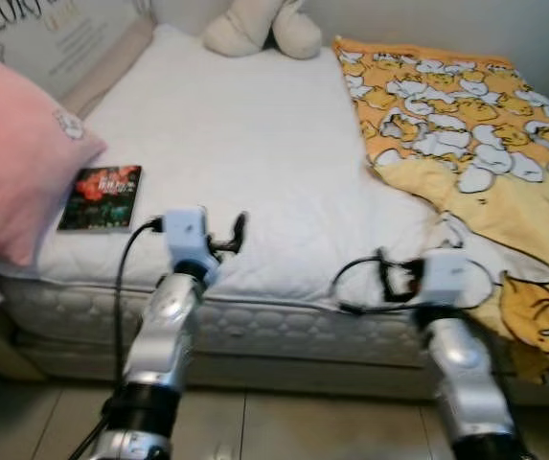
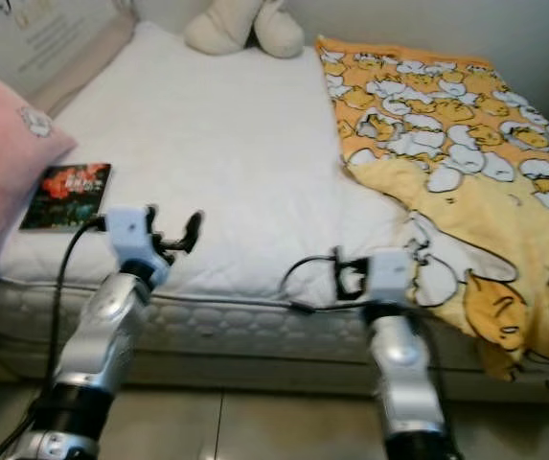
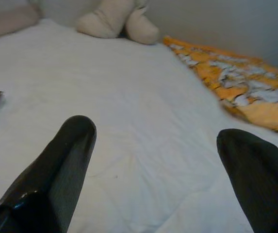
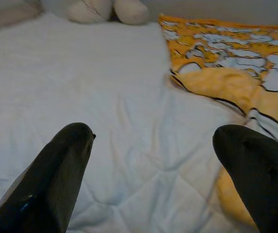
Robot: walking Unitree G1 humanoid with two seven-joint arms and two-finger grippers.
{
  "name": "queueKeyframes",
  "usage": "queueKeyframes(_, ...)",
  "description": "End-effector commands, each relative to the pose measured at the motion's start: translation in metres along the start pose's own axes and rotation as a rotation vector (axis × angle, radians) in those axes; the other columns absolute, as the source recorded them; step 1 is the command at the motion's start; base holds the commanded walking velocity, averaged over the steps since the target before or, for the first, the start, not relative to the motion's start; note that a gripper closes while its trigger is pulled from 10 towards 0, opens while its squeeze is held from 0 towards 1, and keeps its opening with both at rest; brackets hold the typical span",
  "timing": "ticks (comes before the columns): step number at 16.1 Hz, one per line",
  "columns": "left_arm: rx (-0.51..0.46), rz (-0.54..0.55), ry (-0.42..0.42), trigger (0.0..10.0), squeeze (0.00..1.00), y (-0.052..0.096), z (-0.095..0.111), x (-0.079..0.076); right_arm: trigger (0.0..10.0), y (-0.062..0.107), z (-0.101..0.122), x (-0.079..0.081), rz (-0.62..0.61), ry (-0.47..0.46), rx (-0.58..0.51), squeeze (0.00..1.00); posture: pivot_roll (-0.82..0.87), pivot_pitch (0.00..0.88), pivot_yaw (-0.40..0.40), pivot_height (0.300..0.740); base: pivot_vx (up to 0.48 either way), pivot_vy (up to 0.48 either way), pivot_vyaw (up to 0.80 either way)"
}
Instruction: Clean up the room
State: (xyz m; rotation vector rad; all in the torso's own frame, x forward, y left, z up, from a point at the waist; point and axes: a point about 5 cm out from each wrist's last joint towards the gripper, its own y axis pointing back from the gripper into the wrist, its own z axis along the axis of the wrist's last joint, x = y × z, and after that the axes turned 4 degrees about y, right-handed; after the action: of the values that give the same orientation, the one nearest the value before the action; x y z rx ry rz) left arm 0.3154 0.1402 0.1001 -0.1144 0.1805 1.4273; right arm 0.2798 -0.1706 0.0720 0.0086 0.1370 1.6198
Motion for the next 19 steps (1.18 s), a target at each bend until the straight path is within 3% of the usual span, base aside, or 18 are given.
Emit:
queueKeyframes(1,-0.017,-0.008,-0.003,10.0,0.00,-0.0035,0.0037,-0.0045,10.0,-0.0035,0.0047,-0.0061,-0.010,0.021,-0.025,0.00,-0.03,0.000,-0.035,0.740,0.285,-0.382,0.00)
queueKeyframes(4,-0.009,-0.007,-0.014,10.0,0.00,-0.0055,0.0026,-0.0036,10.0,-0.0057,0.0033,-0.0063,-0.013,0.007,-0.013,0.00,-0.03,0.000,-0.038,0.740,0.295,-0.375,-0.40)
queueKeyframes(19,0.011,-0.083,-0.075,10.0,0.00,-0.0110,-0.0022,-0.0041,10.0,-0.0077,-0.0002,-0.0077,-0.042,-0.017,-0.034,0.00,-0.03,0.000,-0.039,0.740,0.000,0.000,-0.63)
